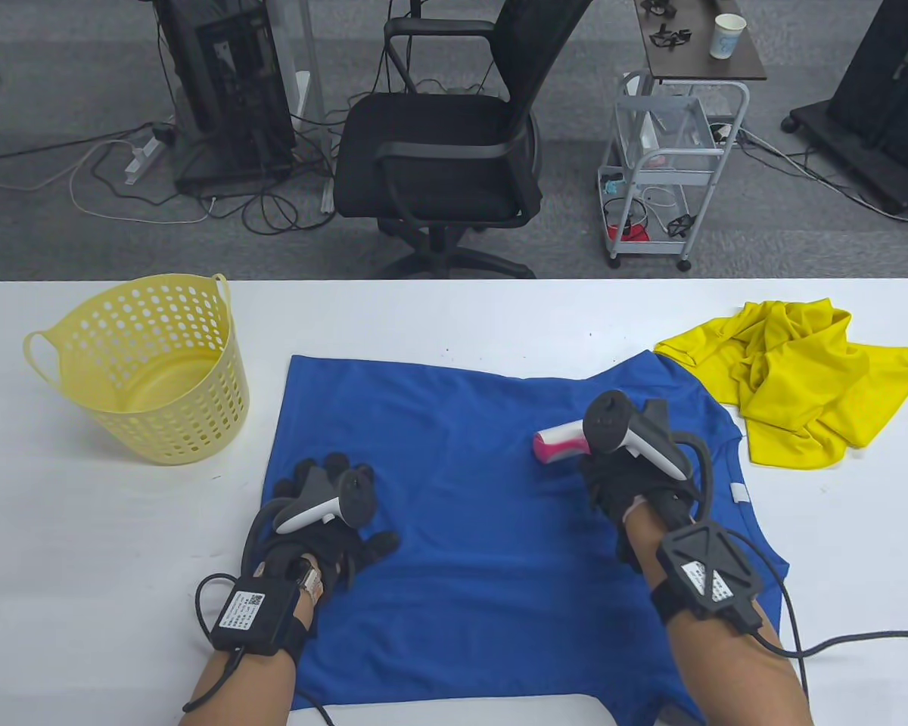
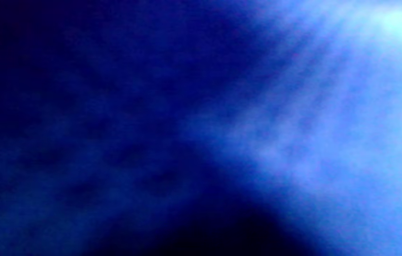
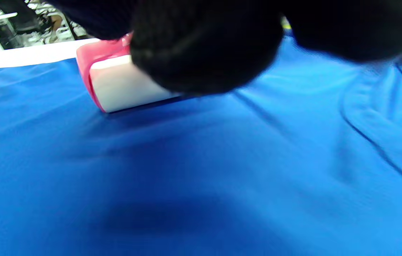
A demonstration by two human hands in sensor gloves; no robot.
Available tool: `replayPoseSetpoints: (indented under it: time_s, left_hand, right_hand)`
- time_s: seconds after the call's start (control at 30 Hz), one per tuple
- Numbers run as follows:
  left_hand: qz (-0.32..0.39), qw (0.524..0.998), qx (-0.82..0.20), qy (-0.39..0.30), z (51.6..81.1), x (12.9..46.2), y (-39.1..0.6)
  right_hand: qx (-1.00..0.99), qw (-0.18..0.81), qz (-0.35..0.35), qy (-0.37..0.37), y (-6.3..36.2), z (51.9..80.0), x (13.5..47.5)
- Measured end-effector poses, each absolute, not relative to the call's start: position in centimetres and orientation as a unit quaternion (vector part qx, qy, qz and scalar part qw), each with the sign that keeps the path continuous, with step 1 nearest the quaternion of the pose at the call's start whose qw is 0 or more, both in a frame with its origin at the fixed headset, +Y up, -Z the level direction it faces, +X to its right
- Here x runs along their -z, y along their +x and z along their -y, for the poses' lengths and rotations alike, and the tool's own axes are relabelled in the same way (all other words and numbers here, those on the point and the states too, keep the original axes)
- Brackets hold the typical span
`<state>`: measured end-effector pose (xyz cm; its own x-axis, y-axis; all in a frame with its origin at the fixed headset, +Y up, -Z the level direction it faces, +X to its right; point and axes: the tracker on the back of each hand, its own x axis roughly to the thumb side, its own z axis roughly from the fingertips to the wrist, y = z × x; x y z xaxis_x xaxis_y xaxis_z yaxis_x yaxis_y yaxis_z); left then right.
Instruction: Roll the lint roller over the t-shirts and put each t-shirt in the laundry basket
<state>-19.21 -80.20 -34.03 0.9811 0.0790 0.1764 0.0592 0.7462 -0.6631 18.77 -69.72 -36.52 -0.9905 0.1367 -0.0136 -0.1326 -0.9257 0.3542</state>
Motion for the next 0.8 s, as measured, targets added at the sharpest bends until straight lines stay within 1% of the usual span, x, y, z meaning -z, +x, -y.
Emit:
replayPoseSetpoints:
  time_s: [0.13,0.27,0.37,0.47,0.57,0.63,0.73,0.77,0.8]
  left_hand:
    - [0.096,0.929,-0.004,-0.357,80.2,34.0,-19.2]
    - [0.096,0.929,-0.002,-0.357,80.2,34.0,-19.2]
    - [0.096,0.929,-0.001,-0.358,80.2,34.0,-19.1]
    - [0.096,0.929,-0.002,-0.358,80.2,34.0,-19.1]
    - [0.096,0.929,-0.001,-0.358,80.1,34.0,-19.1]
    - [0.097,0.928,-0.001,-0.359,80.2,34.0,-19.1]
    - [0.097,0.928,-0.001,-0.359,80.1,34.0,-19.1]
    - [0.097,0.928,-0.001,-0.359,80.2,34.0,-19.1]
    - [0.097,0.928,-0.001,-0.359,80.2,34.0,-19.1]
  right_hand:
    - [-0.972,0.049,-0.227,0.037,21.4,68.8,32.3]
    - [-0.965,0.013,-0.255,0.054,24.3,67.9,26.8]
    - [-0.963,0.014,-0.265,0.052,26.0,67.5,24.1]
    - [-0.962,0.012,-0.267,0.052,26.7,67.3,22.8]
    - [-0.963,0.002,-0.264,0.052,26.4,67.3,23.0]
    - [-0.964,0.001,-0.261,0.054,25.8,67.3,24.1]
    - [-0.970,0.004,-0.238,0.051,24.3,67.8,26.6]
    - [-0.972,0.007,-0.229,0.054,23.4,68.1,28.2]
    - [-0.974,0.009,-0.222,0.052,22.8,68.2,29.2]
